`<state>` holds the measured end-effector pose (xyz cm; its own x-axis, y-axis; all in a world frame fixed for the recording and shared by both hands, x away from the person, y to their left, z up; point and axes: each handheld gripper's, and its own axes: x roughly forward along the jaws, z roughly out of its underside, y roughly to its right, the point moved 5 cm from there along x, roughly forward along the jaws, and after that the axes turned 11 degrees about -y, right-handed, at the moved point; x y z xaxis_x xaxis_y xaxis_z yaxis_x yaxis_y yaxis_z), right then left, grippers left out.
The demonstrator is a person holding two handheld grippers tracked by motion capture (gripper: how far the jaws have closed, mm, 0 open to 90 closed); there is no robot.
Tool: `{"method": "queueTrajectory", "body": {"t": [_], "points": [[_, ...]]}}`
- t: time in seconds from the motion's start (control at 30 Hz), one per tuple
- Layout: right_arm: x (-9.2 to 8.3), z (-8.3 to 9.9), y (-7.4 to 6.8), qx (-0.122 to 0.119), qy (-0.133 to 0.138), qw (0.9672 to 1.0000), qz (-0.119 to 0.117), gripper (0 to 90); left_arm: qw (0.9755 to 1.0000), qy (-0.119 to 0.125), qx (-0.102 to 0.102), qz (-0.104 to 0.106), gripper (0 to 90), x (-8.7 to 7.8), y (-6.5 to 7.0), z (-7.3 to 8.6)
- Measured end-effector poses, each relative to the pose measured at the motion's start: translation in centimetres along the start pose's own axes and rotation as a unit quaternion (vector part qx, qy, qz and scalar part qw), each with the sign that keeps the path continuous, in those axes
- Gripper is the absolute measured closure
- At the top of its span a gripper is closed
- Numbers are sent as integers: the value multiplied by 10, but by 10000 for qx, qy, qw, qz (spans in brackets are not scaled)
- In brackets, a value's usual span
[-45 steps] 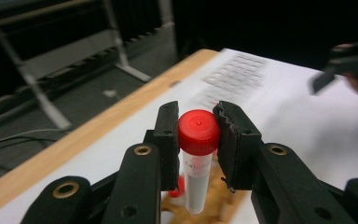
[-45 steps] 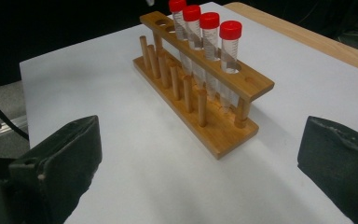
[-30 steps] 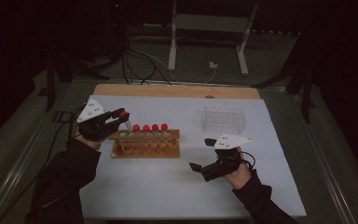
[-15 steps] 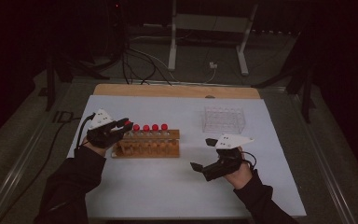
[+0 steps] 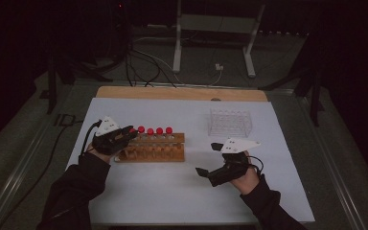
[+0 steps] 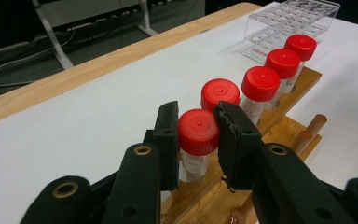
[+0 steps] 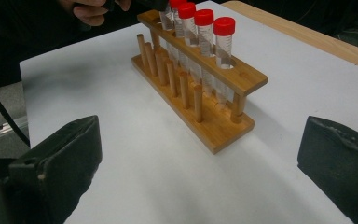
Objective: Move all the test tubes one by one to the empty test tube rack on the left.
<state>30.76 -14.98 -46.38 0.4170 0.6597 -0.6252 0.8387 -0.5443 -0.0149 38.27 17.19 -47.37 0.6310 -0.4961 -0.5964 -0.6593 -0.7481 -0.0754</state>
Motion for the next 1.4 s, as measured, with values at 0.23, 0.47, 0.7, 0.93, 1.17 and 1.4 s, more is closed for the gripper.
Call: {"method": "queueTrajectory", "body": {"t": [0.23, 0.47, 0.7, 0.93, 1.17, 1.4], "points": [[-1, 0, 0, -8, 7, 10000, 4, 0, 9998, -125, 149, 68, 704, -3, 1, -1], [-2, 0, 0, 5, 9, 10000, 0, 0, 9994, -144, 299, 131, 446, -17, 6, -2], [-5, 2, 1, 32, 36, 10000, 9, 0, 9984, -155, 362, 395, 165, -34, 20, 1], [-6, 5, 1, 65, 28, 10000, 28, 0, 9961, -93, 478, 731, 25, -46, 41, 7], [-7, 7, 1, 66, 38, 10000, 53, 0, 9927, -113, 554, 1062, 4, -48, 64, 20], [-7, 11, 2, 54, 26, 9999, 110, 0, 9899, -186, 581, 1281, 5, -38, 81, 38]]}}
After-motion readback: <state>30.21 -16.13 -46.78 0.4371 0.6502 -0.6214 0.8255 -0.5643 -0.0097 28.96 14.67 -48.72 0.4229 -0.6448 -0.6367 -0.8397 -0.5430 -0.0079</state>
